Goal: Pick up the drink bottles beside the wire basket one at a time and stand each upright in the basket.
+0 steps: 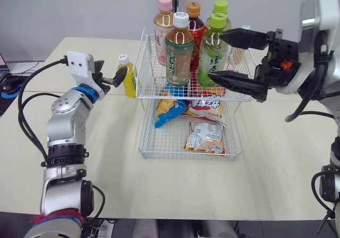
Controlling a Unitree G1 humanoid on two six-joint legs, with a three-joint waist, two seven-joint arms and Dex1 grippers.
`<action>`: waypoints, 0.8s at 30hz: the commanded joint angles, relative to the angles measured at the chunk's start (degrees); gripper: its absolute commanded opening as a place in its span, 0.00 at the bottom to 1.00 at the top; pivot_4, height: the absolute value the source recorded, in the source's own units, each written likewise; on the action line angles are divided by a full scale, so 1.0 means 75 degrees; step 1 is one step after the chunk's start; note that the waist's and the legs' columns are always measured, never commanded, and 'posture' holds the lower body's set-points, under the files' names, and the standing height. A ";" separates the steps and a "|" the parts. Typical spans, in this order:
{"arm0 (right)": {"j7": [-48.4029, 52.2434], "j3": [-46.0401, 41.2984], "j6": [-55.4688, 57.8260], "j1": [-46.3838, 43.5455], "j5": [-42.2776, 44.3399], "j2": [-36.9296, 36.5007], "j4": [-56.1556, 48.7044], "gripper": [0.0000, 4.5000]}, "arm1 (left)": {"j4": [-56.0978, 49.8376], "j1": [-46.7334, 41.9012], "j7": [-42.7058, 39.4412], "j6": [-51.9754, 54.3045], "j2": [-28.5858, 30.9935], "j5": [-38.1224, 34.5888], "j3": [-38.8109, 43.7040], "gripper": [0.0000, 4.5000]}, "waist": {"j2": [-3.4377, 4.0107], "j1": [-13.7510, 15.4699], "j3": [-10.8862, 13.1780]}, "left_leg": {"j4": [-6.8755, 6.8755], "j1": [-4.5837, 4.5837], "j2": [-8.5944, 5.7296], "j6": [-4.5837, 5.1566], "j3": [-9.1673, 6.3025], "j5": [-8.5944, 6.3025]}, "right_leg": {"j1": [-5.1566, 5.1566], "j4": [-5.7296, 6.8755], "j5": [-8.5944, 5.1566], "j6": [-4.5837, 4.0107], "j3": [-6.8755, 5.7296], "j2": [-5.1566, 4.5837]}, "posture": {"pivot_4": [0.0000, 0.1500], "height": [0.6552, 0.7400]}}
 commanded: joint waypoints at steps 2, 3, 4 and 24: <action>0.0121 -0.0321 -0.0180 -0.0321 0.0239 -0.0077 -0.0173 1.00 | 0.1105 -0.0770 -0.0011 -0.0765 -0.0164 0.0371 -0.0181 0.99 | 0.0000 -0.0002 0.0000 | 0.0000 0.0000 0.0000 0.0000 0.0000 0.0000 | 0.0000 -0.0001 0.0000 0.0000 -0.0001 0.0000 | 1.00 1.00; 0.0136 -0.0333 -0.0182 -0.0342 0.0274 -0.0085 -0.0188 1.00 | 0.1336 -0.0904 -0.0009 -0.0878 -0.0200 0.0429 -0.0200 0.99 | 0.0000 -0.0003 0.0000 | 0.0000 -0.0001 0.0000 0.0000 0.0000 0.0000 | 0.0000 -0.0001 0.0000 0.0000 -0.0001 0.0000 | 1.00 1.00; 0.0136 -0.0341 -0.0186 -0.0365 0.0309 -0.0097 -0.0213 1.00 | 0.1610 -0.1060 0.0002 -0.1004 -0.0233 0.0500 -0.0220 0.99 | 0.0000 -0.0006 0.0000 | 0.0000 -0.0002 0.0000 0.0000 0.0000 0.0000 | -0.0001 -0.0001 0.0000 0.0000 -0.0001 0.0001 | 1.00 1.00; 0.0141 -0.0398 -0.0252 -0.0492 0.0271 -0.0333 -0.0304 1.00 | 0.4740 -0.2799 0.0247 -0.2439 -0.0516 0.1316 -0.0317 0.91 | 0.0000 -0.0010 0.0000 | -0.0002 -0.0009 -0.0003 0.0000 0.0003 0.0000 | -0.0006 -0.0006 0.0000 0.0000 -0.0002 0.0003 | 1.00 1.00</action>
